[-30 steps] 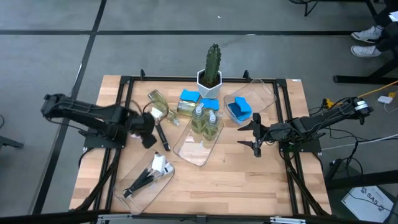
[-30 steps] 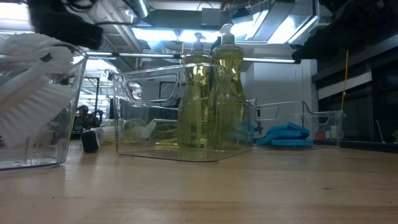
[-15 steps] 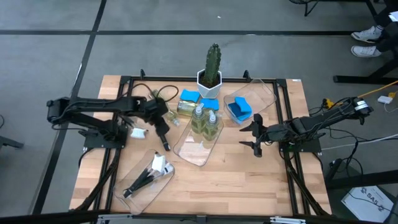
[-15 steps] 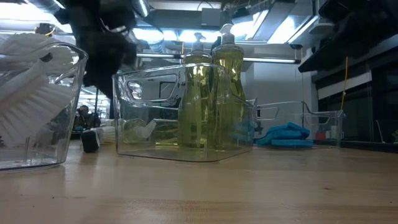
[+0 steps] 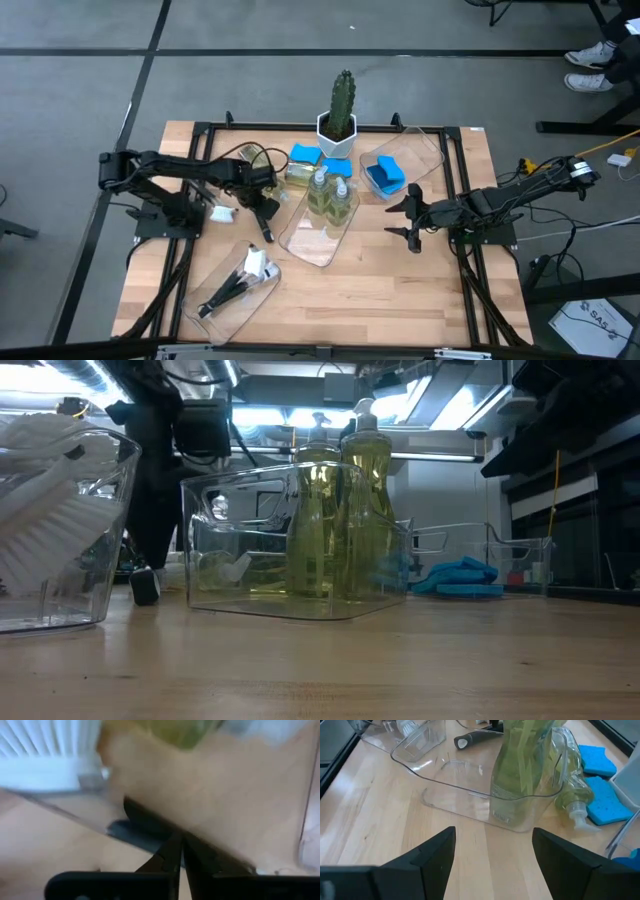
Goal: Pick & Place Kitchen Sink Supplies
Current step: Put the green soap dispenser into the middle transparent bin
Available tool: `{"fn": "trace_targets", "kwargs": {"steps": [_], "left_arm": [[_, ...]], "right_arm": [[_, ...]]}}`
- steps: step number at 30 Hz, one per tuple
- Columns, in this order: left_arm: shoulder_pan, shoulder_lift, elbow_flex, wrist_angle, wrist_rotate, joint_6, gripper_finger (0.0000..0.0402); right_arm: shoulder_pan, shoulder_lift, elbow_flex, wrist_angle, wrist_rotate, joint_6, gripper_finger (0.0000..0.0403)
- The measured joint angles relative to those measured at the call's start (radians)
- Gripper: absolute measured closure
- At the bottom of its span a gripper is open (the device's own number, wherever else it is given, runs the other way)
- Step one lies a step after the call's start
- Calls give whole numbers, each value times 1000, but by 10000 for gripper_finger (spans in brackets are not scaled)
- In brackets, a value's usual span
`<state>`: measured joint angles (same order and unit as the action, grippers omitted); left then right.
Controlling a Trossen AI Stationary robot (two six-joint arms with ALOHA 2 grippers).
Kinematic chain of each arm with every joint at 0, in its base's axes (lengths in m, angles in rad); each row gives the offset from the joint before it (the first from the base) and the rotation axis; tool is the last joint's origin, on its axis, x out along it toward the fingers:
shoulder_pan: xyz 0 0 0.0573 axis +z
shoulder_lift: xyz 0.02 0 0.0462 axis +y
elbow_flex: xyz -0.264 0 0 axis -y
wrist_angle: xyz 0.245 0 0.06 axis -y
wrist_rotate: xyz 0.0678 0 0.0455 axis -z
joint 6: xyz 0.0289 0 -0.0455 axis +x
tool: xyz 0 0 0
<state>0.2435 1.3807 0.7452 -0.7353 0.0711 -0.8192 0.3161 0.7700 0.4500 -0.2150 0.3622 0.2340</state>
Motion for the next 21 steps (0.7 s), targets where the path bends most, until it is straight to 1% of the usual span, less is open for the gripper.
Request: {"fn": "trace_targets", "kwargs": {"steps": [5, 9, 11, 15, 18, 21], "left_arm": [[-8, 11, 1, 8, 16, -14, 343], [-3, 8, 2, 11, 1, -77, 294], [4, 8, 2, 22, -28, -105, 268], [12, 8, 2, 53, -42, -199, 226], [3, 8, 1, 63, -74, -242, 210], [-3, 12, -2, 116, -160, -215, 206]], "right_arm": [[0, 0, 0, -1, 0, -1, 141], [0, 0, 0, -2, 0, 0, 141], [0, 0, 0, -3, 0, -1, 141], [0, 0, 0, -3, 0, 0, 141], [0, 0, 0, -3, 1, -4, 141], [0, 0, 0, -3, 1, -6, 141]]}}
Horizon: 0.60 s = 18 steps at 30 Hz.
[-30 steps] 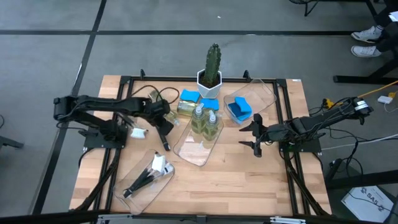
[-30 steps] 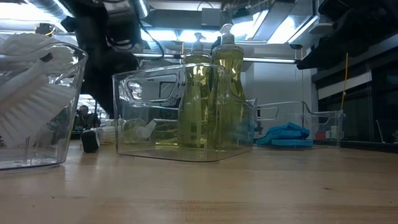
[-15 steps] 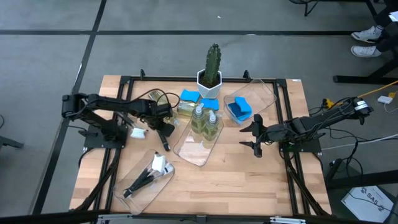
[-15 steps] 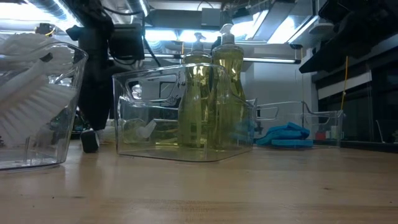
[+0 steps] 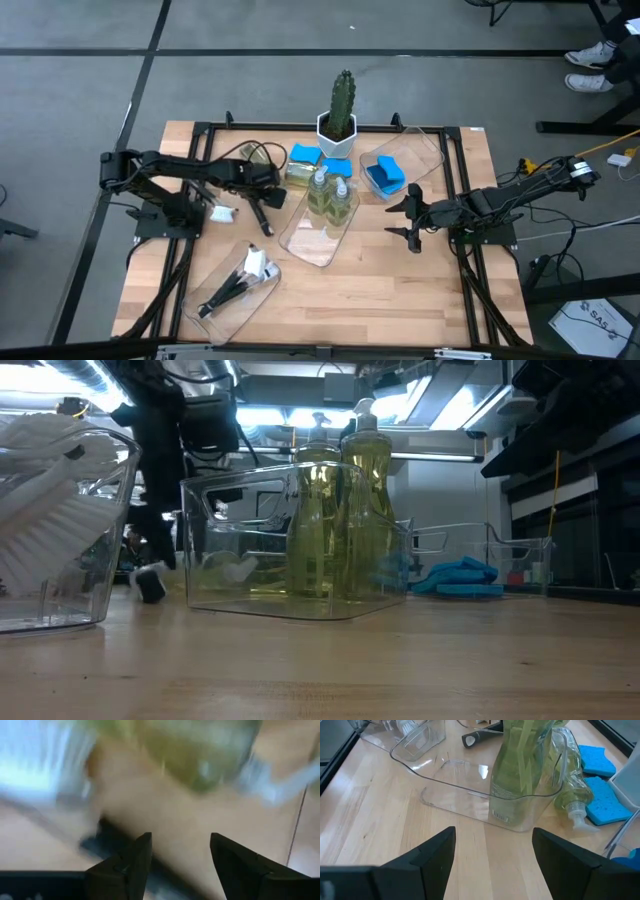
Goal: Pick & Place Kitchen Sink Supplies
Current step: Put the green soap dispenser into the middle transparent bin
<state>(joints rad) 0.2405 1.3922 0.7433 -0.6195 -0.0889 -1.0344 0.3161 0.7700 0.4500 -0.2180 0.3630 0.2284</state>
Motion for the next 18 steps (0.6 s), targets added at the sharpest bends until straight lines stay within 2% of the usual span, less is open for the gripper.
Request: {"fn": "trace_targets", "kwargs": {"steps": [5, 12, 18], "left_arm": [[-2, -1, 0, 102, -36, 81, 209], [-2, -3, 0, 316, -1, 149, 208], [16, -4, 0, 362, 60, 293, 209]], "right_arm": [[0, 0, 0, 0, 0, -4, 141], [0, 0, 0, 0, 1, -16, 141], [0, 0, 0, 0, 2, -25, 141]]}}
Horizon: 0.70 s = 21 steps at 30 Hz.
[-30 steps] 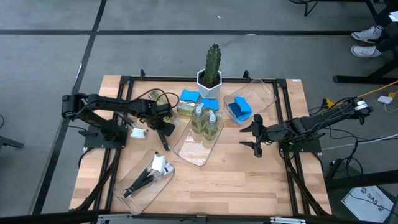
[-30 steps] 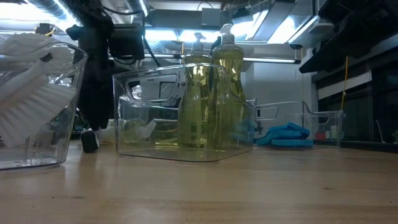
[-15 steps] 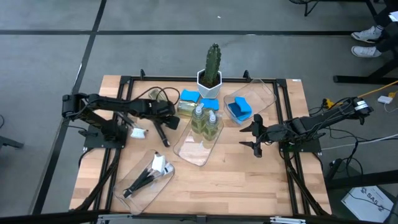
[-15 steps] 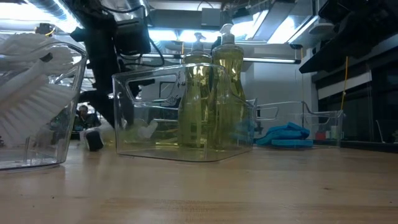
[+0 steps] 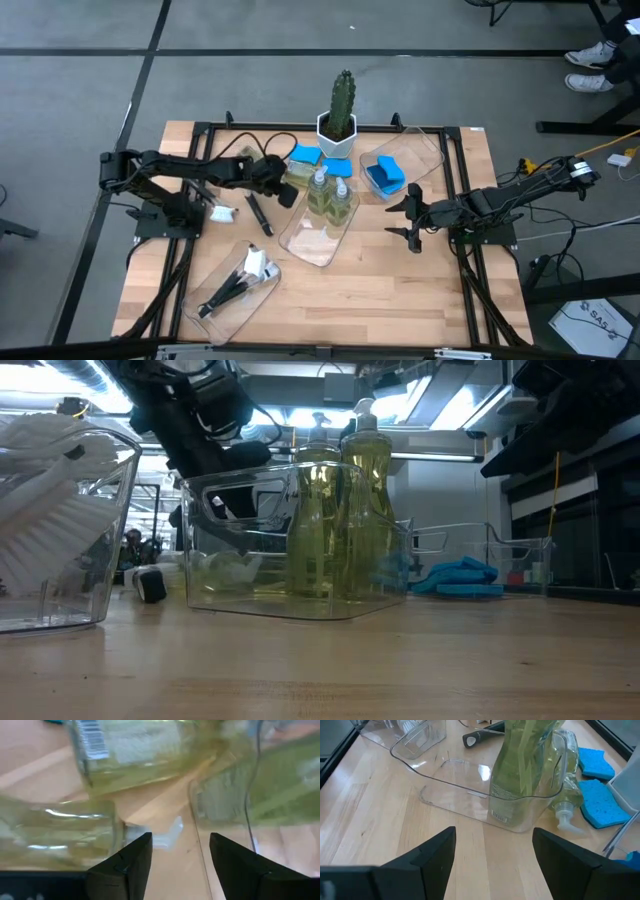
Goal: Pick & Place Kitchen Sink Supplies
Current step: Put the green soap dispenser into the middle transparent bin
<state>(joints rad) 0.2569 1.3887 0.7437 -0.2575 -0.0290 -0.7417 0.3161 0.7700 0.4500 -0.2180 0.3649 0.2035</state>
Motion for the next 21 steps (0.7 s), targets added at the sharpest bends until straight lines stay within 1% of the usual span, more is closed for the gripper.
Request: {"fn": "trace_targets", "kwargs": {"steps": [7, 10, 12, 14, 16, 18, 21], "left_arm": [[1, 0, 0, 0, 57, 91, 210], [1, 0, 0, 0, 60, 140, 209], [1, 0, 0, 0, 50, 211, 208], [0, 0, 0, -1, 47, 360, 209], [0, 0, 1, -1, 47, 559, 212], [-7, 0, 1, 1, 40, 727, 216], [-18, 0, 1, 2, -17, 908, 221]], "right_arm": [[0, 0, 0, 0, 0, -2, 141], [0, 0, 0, 0, 1, -5, 141], [0, 0, 0, 0, 1, -9, 141], [0, 0, 0, 0, 1, -18, 141], [0, 0, 0, 0, 1, -29, 141], [0, 0, 0, 0, 1, -29, 141], [0, 0, 0, 0, 1, -31, 141]]}}
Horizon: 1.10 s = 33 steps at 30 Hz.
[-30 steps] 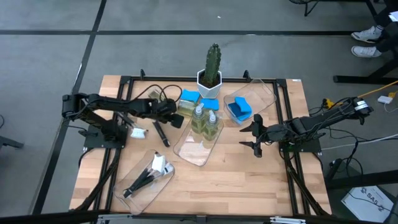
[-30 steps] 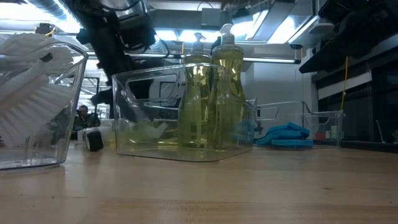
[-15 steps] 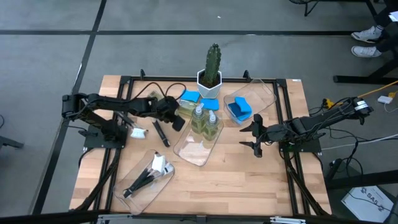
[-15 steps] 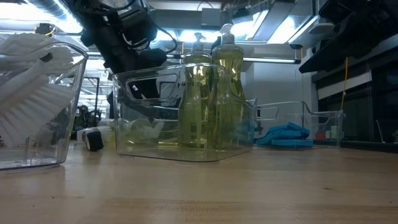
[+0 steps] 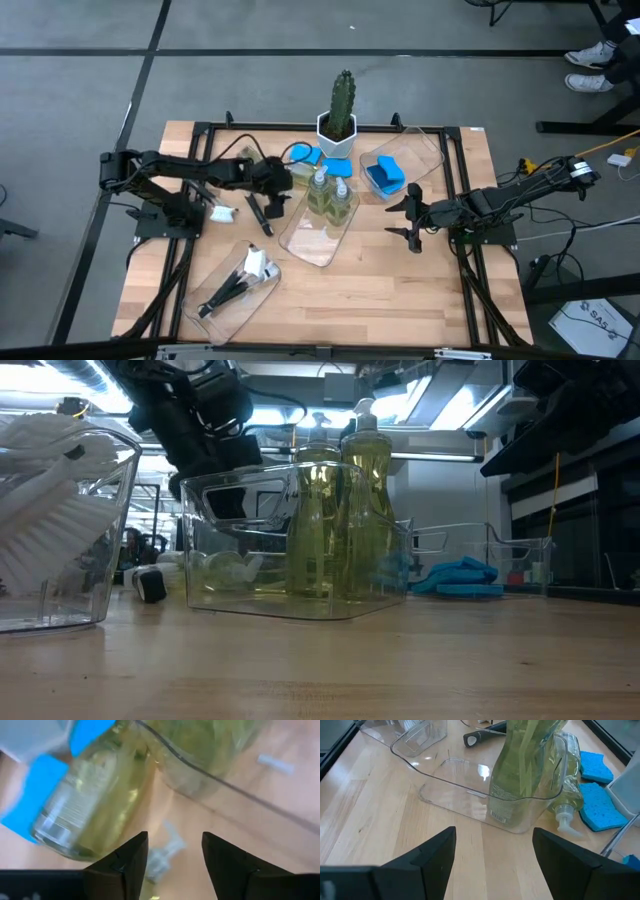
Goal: Pick & Place Kitchen Sink Supplies
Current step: Put the green soap dispenser into the middle transparent bin
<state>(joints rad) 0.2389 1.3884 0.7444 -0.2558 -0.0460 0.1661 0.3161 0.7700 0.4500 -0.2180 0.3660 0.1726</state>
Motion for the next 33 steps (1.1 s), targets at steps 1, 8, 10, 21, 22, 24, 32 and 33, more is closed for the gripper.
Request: {"fn": "trace_targets", "kwargs": {"steps": [1, 8, 10, 21, 22, 24, 32, 33], "left_arm": [[-4, 0, 0, 0, -20, 48, 222], [-3, 29, 1, 2, -68, 201, 227], [-5, 59, 2, 0, -73, 230, 227], [-23, 213, 117, -63, -165, 288, 227], [-23, 225, 123, -75, -164, 290, 227], [-23, 250, 126, -94, -165, 293, 227], [-24, 322, 130, -109, -233, 313, 227], [-25, 323, 130, -108, -240, 317, 228]], "right_arm": [[0, 0, 0, 0, 0, 0, 141], [0, 0, 0, 0, 0, -23, 141], [0, 0, 0, 1, 3, -27, 141], [0, 0, 0, 0, 35, -27, 141], [0, 0, 0, 0, 35, -27, 141], [0, 0, 0, 0, 35, -27, 141], [0, 0, 0, -5, 34, -39, 141], [0, 0, 0, -5, 35, -43, 141]]}}
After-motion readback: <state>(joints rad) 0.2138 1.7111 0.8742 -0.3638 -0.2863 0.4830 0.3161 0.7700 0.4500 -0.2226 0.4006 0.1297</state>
